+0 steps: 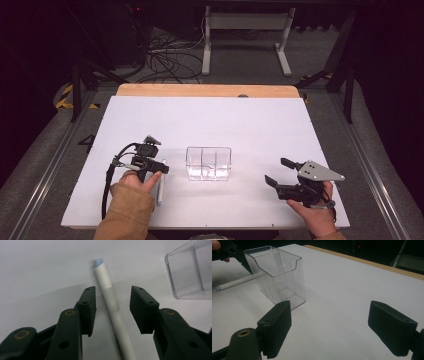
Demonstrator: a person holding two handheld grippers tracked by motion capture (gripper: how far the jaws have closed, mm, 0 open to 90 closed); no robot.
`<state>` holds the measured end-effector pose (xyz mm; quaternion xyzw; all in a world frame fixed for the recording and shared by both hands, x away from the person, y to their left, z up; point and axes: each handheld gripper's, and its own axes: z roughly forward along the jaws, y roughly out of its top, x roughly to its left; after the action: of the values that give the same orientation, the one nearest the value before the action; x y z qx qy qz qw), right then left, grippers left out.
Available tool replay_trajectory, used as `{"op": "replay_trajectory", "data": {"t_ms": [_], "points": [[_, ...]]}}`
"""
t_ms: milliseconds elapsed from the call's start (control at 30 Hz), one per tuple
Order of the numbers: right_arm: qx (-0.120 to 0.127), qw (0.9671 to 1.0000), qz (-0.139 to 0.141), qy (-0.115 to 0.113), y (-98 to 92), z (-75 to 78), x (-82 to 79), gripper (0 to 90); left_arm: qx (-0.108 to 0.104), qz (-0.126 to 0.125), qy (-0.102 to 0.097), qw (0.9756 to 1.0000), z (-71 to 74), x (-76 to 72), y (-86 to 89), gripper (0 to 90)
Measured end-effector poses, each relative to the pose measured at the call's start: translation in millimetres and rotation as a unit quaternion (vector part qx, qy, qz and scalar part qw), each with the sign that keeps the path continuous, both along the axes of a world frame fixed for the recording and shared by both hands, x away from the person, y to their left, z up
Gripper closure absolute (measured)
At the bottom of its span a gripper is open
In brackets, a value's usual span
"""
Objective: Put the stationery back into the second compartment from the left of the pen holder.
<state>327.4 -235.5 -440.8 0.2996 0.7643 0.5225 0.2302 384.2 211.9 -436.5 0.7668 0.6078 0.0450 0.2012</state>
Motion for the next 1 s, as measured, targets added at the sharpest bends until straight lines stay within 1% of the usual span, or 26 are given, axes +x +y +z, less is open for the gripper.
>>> {"op": "replay_trajectory", "data": {"t_ms": [67,167,400,467,533,567,633,800,1000], "points": [[0.001,1.0,0.001,0.001,0.0,-0.3,0.2,19.9,0.0,0.003,0.0,1.0,-1.6,1.0,0.0,59.7],[0.0,1.0,0.001,0.001,0.0,-0.5,0.1,19.9,-0.001,0.006,0.007,1.0,-4.7,2.5,-0.3,61.0],[-0.002,1.0,0.002,0.001,0.4,-1.0,0.2,19.8,0.001,0.01,0.013,0.9999,-9.0,5.0,-0.6,64.4],[-0.003,1.0,0.002,0.002,0.6,-1.3,0.3,19.7,0.003,0.009,0.013,0.9999,-9.7,5.0,-1.7,64.9],[-0.003,1.0,0.002,0.002,0.7,-1.5,0.4,19.6,0.0,0.009,0.014,0.9999,-9.6,5.0,-1.9,64.7],[-0.003,1.0,0.003,0.003,0.7,-1.7,0.5,19.6,-0.003,0.01,0.011,0.9999,-9.7,5.0,-1.7,64.7],[-0.004,1.0,0.004,0.004,0.8,-2.2,0.7,19.6,-0.002,0.011,0.013,0.9998,-10.0,5.1,-2.0,64.9],[-0.006,1.0,0.005,0.006,1.9,-3.4,1.1,19.6,0.0,0.016,0.011,0.9998,-10.3,4.8,-3.0,65.7],[-0.008,0.9999,0.006,0.006,2.7,-4.3,1.4,19.6,0.004,0.025,0.009,0.9996,-10.6,4.7,-3.5,70.7]]}}
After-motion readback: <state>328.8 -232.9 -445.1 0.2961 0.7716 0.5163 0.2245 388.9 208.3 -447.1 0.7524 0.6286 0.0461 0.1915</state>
